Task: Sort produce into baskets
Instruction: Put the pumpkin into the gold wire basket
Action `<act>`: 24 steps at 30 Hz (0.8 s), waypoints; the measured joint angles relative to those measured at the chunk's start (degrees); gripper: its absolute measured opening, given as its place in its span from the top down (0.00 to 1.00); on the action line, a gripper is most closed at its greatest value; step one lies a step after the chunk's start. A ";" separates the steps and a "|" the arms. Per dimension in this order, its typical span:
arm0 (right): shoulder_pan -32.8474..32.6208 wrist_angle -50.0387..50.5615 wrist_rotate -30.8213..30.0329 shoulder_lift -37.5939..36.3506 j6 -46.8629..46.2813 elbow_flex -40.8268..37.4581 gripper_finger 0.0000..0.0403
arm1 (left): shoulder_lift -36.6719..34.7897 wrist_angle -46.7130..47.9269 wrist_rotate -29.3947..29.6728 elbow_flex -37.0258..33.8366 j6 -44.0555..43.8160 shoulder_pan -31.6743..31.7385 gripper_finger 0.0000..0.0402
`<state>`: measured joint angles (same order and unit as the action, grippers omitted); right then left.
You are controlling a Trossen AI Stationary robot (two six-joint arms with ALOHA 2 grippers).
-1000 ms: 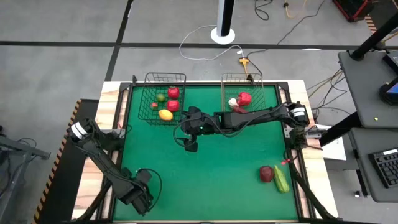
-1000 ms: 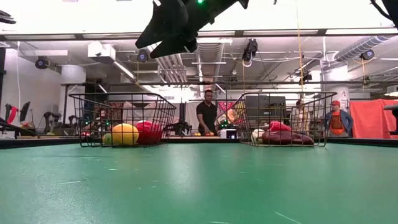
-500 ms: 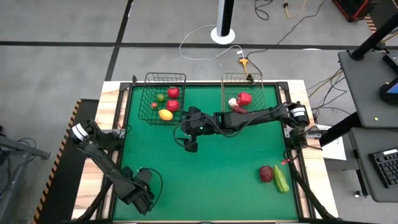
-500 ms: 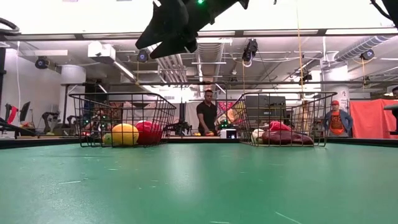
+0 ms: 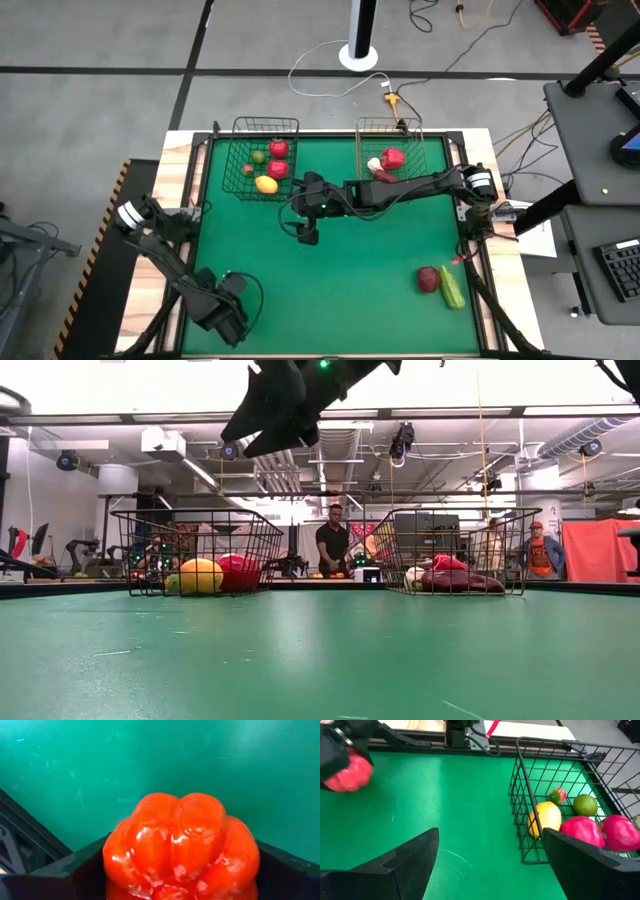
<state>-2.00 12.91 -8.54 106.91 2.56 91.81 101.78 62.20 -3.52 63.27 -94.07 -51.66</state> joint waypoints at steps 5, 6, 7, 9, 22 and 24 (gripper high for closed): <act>-0.02 2.26 0.00 0.00 -0.18 0.00 0.14 | -0.54 4.44 0.03 4.73 2.14 0.00 0.14; -0.02 3.16 0.00 -0.07 -0.25 0.00 0.14 | -0.57 5.76 0.13 6.19 2.74 0.00 0.14; -0.02 4.38 0.00 -0.25 -0.46 0.00 0.14 | -0.58 7.21 0.62 7.77 3.34 0.00 0.14; -0.02 6.88 -0.02 -0.77 -1.25 0.00 0.14 | -0.61 11.48 2.54 11.24 3.63 -0.04 0.14; -0.54 34.26 -0.42 -9.31 -12.04 0.11 0.14 | -3.15 26.47 25.81 21.97 13.21 6.68 0.13; -0.81 40.71 -0.50 -10.03 -14.81 0.05 0.14 | -3.13 26.38 26.66 21.49 18.24 9.27 0.13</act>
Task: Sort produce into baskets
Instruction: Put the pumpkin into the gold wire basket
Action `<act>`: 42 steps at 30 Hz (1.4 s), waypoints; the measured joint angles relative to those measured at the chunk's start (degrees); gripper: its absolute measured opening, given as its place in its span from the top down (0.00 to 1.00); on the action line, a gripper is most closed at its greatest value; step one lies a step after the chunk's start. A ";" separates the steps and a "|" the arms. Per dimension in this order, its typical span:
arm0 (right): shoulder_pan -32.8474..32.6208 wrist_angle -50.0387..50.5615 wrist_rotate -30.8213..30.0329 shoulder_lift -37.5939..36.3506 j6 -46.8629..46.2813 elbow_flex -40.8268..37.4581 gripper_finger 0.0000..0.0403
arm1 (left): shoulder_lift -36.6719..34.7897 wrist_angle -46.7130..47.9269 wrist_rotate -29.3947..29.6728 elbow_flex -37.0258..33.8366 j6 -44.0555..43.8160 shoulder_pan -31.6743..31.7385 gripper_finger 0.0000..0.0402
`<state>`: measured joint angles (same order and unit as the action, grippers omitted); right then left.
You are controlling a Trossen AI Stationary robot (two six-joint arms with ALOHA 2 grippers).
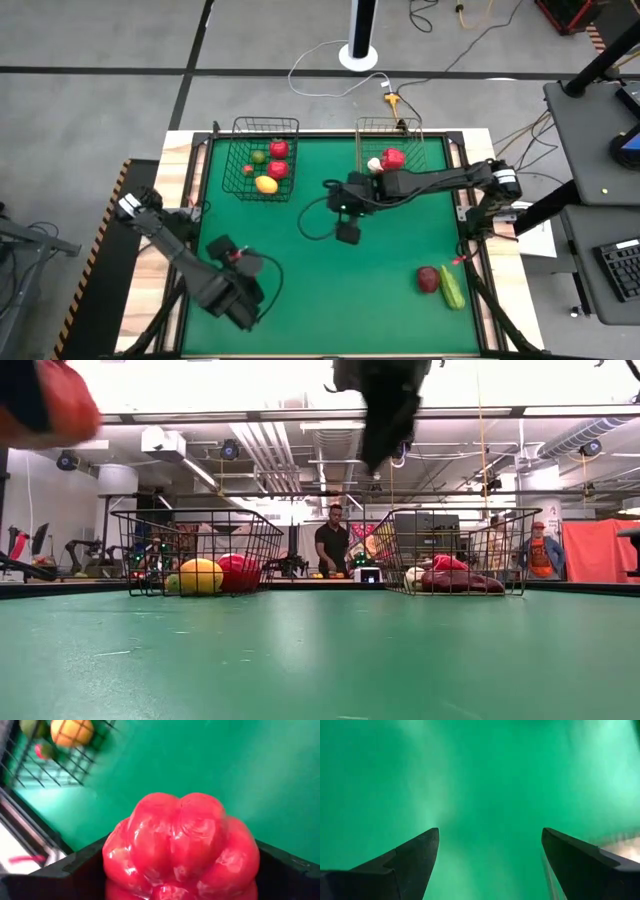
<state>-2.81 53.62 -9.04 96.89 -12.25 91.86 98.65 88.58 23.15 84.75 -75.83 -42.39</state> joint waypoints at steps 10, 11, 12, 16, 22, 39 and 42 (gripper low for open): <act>-2.38 16.23 0.31 -0.98 -6.29 -3.27 0.14 | -0.38 0.04 6.88 -4.17 22.94 13.20 0.13; -2.60 16.64 0.49 -1.21 -7.00 -3.80 0.14 | -0.69 -0.02 7.71 -4.56 24.43 14.20 0.13; -2.78 17.21 0.48 -1.39 -7.80 -4.22 0.14 | -1.06 -0.17 8.22 -5.05 25.84 15.21 0.13; -3.90 18.75 0.49 -2.12 -10.63 -6.24 0.14 | -3.19 -2.48 10.00 -7.42 30.13 18.34 0.13; -5.89 17.51 -1.20 -4.19 -13.25 -11.31 0.14 | -8.71 -14.70 12.17 -12.56 36.23 20.19 0.13; -18.08 -64.11 -12.86 -19.96 5.53 -45.95 0.14 | -20.77 -73.73 11.59 -29.59 57.76 18.96 0.13; -18.21 -75.47 -13.14 -17.92 9.28 -48.15 0.14 | -20.16 -82.28 11.88 -32.45 63.24 18.90 0.13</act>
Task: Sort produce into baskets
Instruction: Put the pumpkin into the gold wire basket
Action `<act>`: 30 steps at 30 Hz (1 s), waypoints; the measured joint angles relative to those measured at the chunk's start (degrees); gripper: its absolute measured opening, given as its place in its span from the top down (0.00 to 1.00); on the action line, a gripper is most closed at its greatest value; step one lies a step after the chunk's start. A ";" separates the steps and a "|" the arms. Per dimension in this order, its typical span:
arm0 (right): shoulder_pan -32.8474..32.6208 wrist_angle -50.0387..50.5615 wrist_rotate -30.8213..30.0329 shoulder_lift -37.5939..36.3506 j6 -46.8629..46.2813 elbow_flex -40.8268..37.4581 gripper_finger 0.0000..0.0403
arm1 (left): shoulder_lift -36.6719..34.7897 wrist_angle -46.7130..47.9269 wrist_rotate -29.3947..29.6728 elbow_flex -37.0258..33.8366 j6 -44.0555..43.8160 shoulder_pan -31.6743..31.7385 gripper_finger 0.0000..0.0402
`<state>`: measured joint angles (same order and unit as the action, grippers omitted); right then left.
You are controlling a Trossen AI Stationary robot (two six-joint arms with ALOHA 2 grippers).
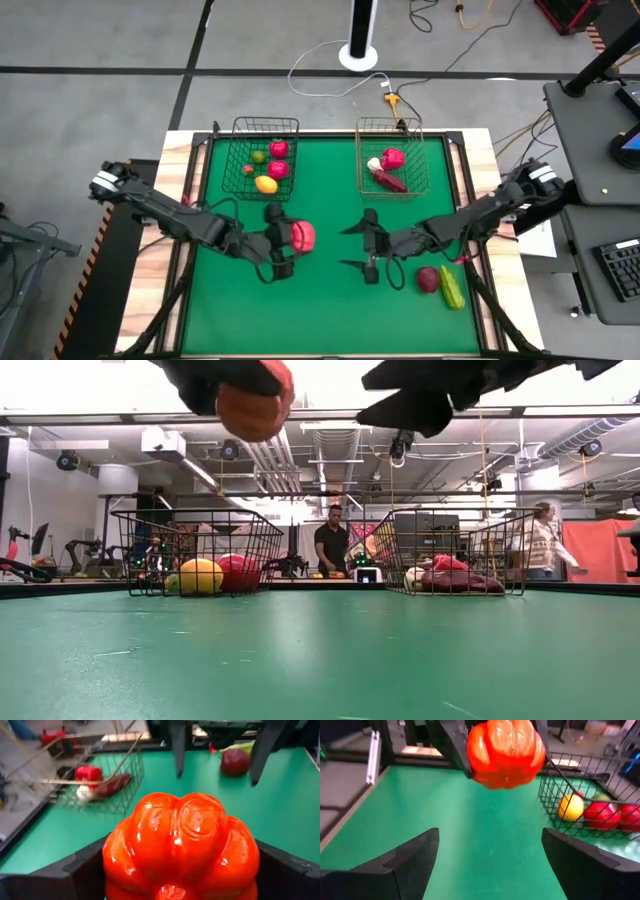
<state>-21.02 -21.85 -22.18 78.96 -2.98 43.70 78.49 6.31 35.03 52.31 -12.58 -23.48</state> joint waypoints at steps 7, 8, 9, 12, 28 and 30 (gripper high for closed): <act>-0.11 -2.54 -3.54 2.88 2.14 0.97 0.14 | 0.74 -18.71 -0.12 -7.68 7.51 -0.42 0.13; -0.11 -2.46 -3.98 2.88 2.11 1.06 0.14 | 0.73 -21.60 -0.11 -8.66 8.24 -0.41 0.13; -0.09 -2.50 -4.24 2.87 2.08 1.32 0.14 | 0.66 -24.28 -0.09 -9.49 9.04 -0.37 0.13; -0.11 -2.45 -6.44 2.52 2.74 2.11 0.14 | 0.58 -33.58 -0.07 -11.31 11.07 -0.37 0.13; 1.93 42.35 -17.99 2.05 -18.33 21.35 0.14 | -6.21 -10.04 4.79 -0.37 16.94 6.93 0.13; 2.67 56.33 -18.13 2.11 -24.54 25.95 0.15 | -7.35 1.32 4.44 2.86 13.57 9.74 0.13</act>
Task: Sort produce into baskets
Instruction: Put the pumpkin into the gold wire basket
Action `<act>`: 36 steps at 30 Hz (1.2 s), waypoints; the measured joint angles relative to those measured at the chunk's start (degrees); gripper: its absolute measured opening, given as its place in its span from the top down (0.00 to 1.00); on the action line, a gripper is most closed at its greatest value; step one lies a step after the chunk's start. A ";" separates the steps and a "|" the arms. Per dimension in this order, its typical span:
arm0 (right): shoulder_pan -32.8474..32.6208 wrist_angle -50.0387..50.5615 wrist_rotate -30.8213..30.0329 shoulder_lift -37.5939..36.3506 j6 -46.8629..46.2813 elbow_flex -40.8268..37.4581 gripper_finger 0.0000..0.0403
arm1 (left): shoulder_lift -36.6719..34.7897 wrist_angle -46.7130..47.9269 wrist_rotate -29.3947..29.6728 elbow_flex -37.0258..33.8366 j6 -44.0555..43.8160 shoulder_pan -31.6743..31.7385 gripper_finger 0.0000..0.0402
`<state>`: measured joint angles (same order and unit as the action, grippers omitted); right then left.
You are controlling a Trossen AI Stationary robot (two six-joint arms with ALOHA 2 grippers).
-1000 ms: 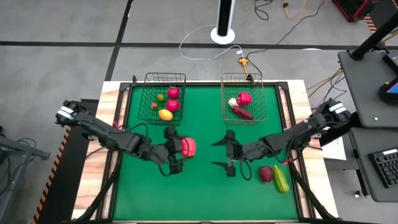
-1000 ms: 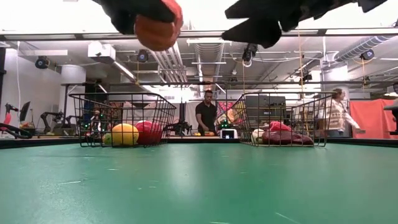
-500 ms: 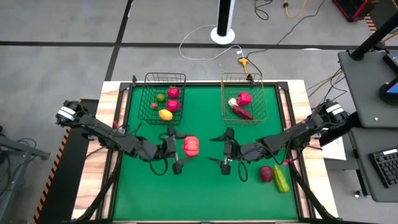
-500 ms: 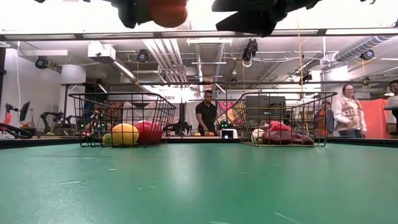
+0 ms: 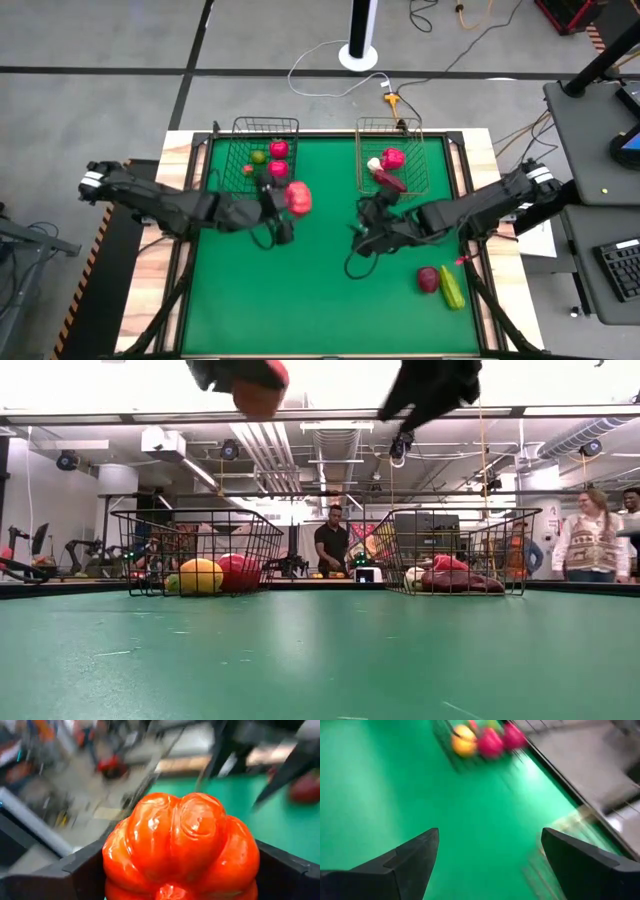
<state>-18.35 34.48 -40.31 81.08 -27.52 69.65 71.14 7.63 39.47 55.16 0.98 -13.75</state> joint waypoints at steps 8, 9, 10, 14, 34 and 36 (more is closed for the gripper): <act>2.26 21.19 -4.69 -1.76 -5.00 4.45 0.19 | -0.19 22.20 -1.23 5.49 -5.85 8.81 0.13; 2.66 21.88 -4.77 -2.17 -4.70 4.40 0.20 | -0.16 23.83 -1.27 5.57 -5.79 9.63 0.13; 3.13 22.56 -4.81 -2.46 -4.56 4.33 0.20 | -0.06 24.70 -1.26 5.69 -5.80 10.38 0.13; 4.81 23.05 -4.79 -3.89 -2.81 4.21 0.22 | -0.01 26.40 -1.17 5.90 -6.00 12.52 0.13; 2.73 15.13 -4.86 -4.46 -2.88 0.53 0.33 | 1.87 13.86 -19.19 5.20 -4.75 10.39 0.13; 2.72 9.00 -4.87 -4.46 3.42 -1.03 0.33 | 1.87 7.66 -23.95 3.91 -4.15 9.65 0.13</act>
<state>-15.62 43.48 -45.18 76.62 -24.10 68.63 73.01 15.29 15.52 59.07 -3.17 -4.10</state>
